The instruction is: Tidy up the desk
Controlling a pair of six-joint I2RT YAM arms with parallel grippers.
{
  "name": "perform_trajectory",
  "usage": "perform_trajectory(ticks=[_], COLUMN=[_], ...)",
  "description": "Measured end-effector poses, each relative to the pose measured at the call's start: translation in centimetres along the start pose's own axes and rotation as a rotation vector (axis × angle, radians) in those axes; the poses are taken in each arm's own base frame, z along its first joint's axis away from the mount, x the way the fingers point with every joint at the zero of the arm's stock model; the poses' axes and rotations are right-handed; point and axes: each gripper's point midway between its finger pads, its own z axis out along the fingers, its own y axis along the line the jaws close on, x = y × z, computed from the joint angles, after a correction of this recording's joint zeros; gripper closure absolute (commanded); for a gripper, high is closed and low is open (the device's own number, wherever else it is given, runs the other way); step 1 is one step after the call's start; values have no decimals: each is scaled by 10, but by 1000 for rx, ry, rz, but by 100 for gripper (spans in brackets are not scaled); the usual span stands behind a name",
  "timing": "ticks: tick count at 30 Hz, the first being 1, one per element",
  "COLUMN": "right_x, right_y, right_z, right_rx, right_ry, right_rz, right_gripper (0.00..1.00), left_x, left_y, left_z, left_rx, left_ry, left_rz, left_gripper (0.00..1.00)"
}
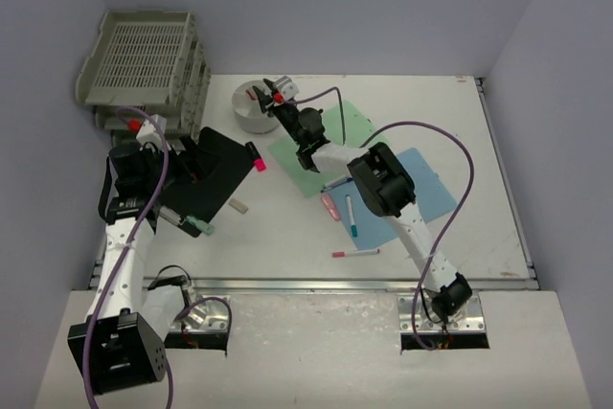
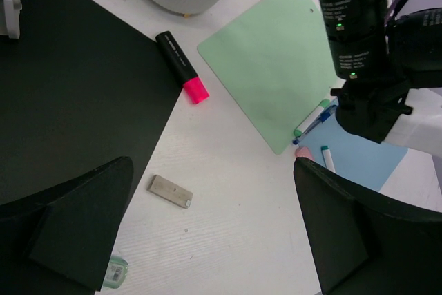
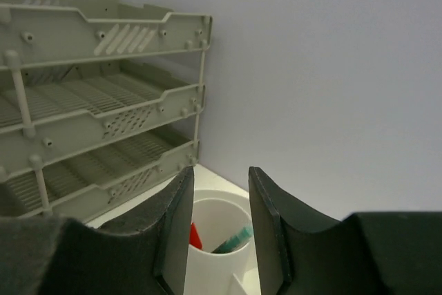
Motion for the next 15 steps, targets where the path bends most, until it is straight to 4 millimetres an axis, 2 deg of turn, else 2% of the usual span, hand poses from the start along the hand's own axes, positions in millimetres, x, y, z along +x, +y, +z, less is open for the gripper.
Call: perform_trajectory(ticks=[3, 5, 9, 11, 13, 15], right_x=[-18, -49, -122, -146, -151, -140], right_y=[-7, -22, -64, -88, -108, -131], right_z=[-22, -38, -52, -62, -77, -96], right_rx=[-37, -51, -25, 16, 71, 155], right_ry=[106, 158, 226, 283, 373, 493], right_rz=[-23, -37, -45, -11, 51, 143], right_gripper=[59, 60, 64, 66, 70, 71], left_x=[-3, -8, -20, -23, -24, -26], left_y=[-1, -3, -5, -6, -5, -5], left_z=[-1, -2, -6, -7, -8, -9], left_rx=[2, 0, -4, -8, -12, -15], left_ry=[-13, -35, -90, -104, -110, -116], left_rz=[6, 19, 53, 64, 71, 83], left_gripper=[0, 0, 0, 0, 0, 0])
